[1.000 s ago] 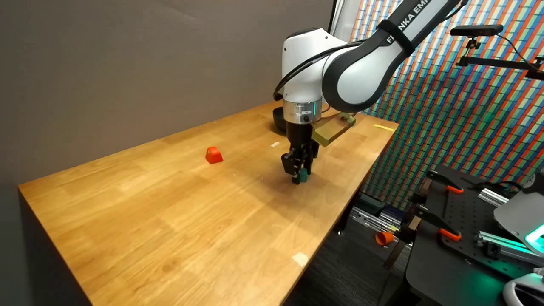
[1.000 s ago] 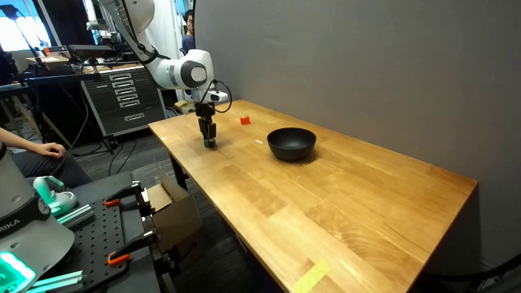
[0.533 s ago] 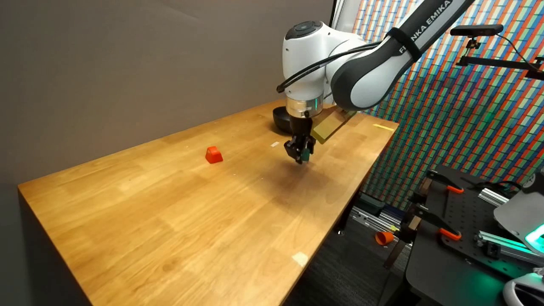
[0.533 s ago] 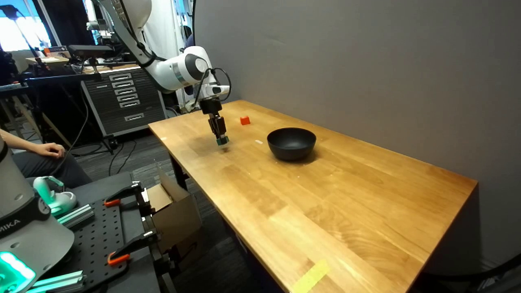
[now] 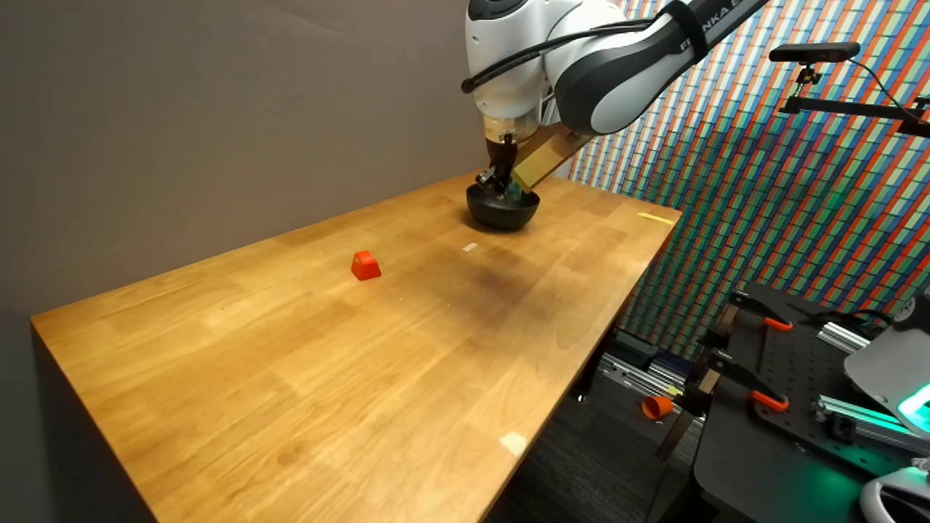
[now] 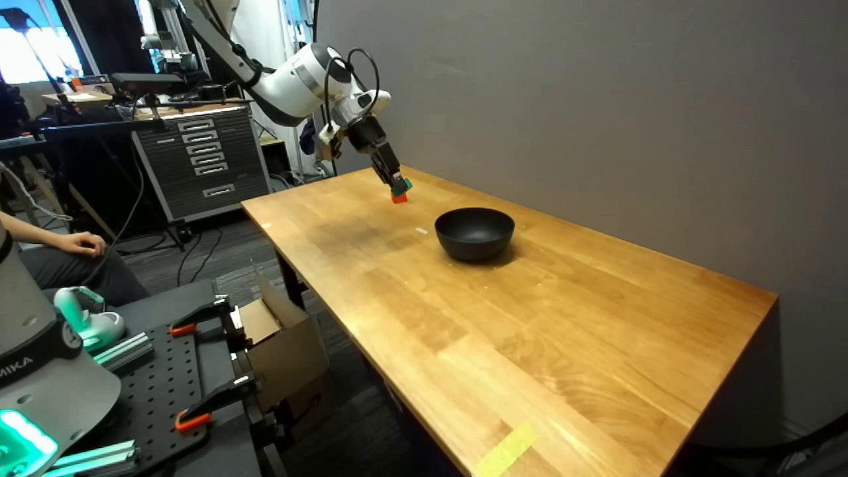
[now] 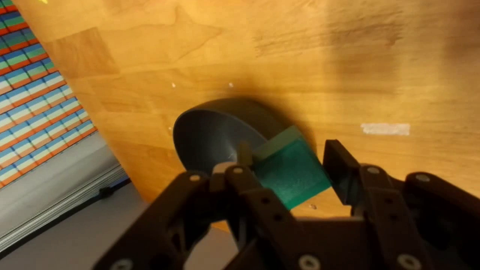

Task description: Pick up the green and orange blocks and put them in the bowl

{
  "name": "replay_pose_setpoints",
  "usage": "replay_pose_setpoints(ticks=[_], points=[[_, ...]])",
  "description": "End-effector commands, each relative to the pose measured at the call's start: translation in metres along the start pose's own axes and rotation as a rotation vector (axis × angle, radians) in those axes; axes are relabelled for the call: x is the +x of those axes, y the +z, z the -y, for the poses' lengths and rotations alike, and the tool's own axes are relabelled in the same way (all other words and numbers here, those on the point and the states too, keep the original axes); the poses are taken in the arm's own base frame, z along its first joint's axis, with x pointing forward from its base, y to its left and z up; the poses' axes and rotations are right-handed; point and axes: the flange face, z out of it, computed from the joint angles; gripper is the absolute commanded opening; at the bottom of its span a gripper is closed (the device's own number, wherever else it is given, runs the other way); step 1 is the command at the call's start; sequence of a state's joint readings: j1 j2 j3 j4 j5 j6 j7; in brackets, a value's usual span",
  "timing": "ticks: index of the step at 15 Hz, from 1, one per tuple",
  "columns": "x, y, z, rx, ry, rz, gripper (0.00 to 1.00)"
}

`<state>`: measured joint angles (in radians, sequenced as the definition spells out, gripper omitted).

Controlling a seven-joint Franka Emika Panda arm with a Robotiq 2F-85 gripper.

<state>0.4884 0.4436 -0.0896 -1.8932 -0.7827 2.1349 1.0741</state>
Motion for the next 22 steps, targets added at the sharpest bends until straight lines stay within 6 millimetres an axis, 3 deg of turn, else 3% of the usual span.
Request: replay_pose_setpoints(ticks=[1, 9, 10, 11, 12, 15, 22], points=[[0.033, 0.023, -0.009, -0.043, 0.059, -0.011, 0.26], [0.083, 0.112, -0.047, 0.02, 0.153, 0.049, 0.26], [0.087, 0.117, -0.049, 0.019, 0.164, 0.044, 0.38], [0.089, 0.119, -0.049, 0.023, 0.164, 0.044, 0.76], [0.089, 0.12, -0.047, 0.031, 0.162, 0.051, 0.78], [0.086, 0.099, -0.027, 0.129, 0.153, 0.115, 0.99], [0.09, 0.008, 0.052, 0.472, 0.074, 0.193, 1.0]])
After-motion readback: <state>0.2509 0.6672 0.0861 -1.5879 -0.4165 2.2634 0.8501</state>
